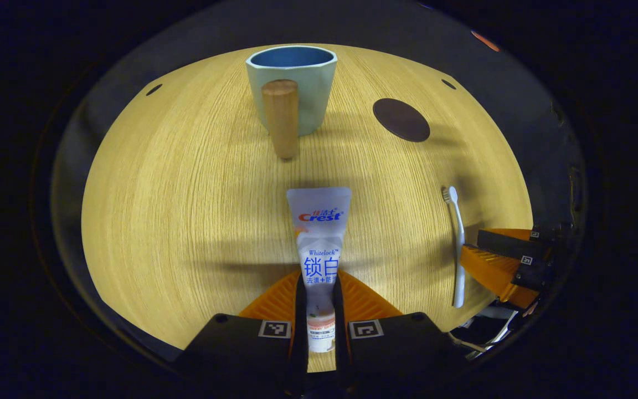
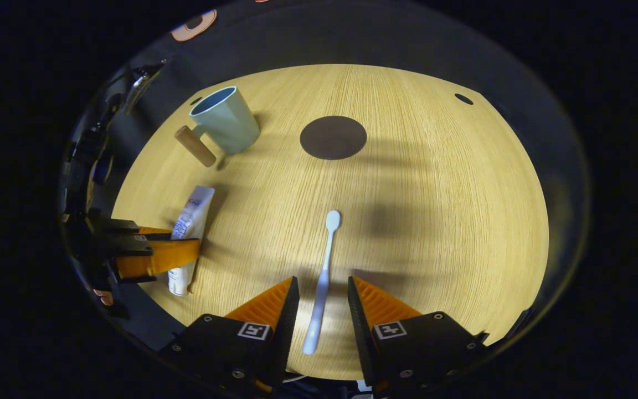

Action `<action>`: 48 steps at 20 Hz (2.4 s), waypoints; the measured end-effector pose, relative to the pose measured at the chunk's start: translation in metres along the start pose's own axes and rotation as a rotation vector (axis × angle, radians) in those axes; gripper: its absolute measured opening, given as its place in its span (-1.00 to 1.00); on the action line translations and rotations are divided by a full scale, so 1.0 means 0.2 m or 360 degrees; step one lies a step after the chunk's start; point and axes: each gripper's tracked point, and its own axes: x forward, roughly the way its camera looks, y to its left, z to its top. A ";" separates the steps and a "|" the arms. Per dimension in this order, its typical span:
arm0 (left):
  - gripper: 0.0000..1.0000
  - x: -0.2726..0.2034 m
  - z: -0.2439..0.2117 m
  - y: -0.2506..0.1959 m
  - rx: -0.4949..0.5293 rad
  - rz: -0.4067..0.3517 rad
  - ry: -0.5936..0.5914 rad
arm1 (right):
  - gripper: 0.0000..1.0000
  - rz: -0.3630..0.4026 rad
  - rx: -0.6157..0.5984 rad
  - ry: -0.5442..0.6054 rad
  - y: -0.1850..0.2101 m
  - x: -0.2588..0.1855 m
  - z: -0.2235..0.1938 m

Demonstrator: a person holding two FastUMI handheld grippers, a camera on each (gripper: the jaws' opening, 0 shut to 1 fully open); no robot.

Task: Put the toothbrush and toothpaste on the desktop into the cup, then pick up the cup and place it on the coaster on the desktop.

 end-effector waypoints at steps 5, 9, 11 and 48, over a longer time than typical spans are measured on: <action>-0.51 -0.04 0.03 0.00 -0.0014 -0.0026 -0.0065 | -0.22 -0.0016 0.0050 0.0047 0.01 0.05 -0.01; -0.51 -0.08 0.04 0.01 -0.0017 -0.0016 -0.0117 | -0.32 -0.0060 0.0051 0.0054 -0.01 0.08 0.00; -0.52 -0.10 0.07 0.00 -0.0009 -0.0035 -0.0151 | -0.58 -0.0043 0.0072 -0.0002 0.00 0.10 0.04; -0.53 -0.28 0.59 0.02 0.0086 -0.0094 -0.1183 | -0.85 0.0339 0.0066 -0.0802 0.06 -0.15 0.28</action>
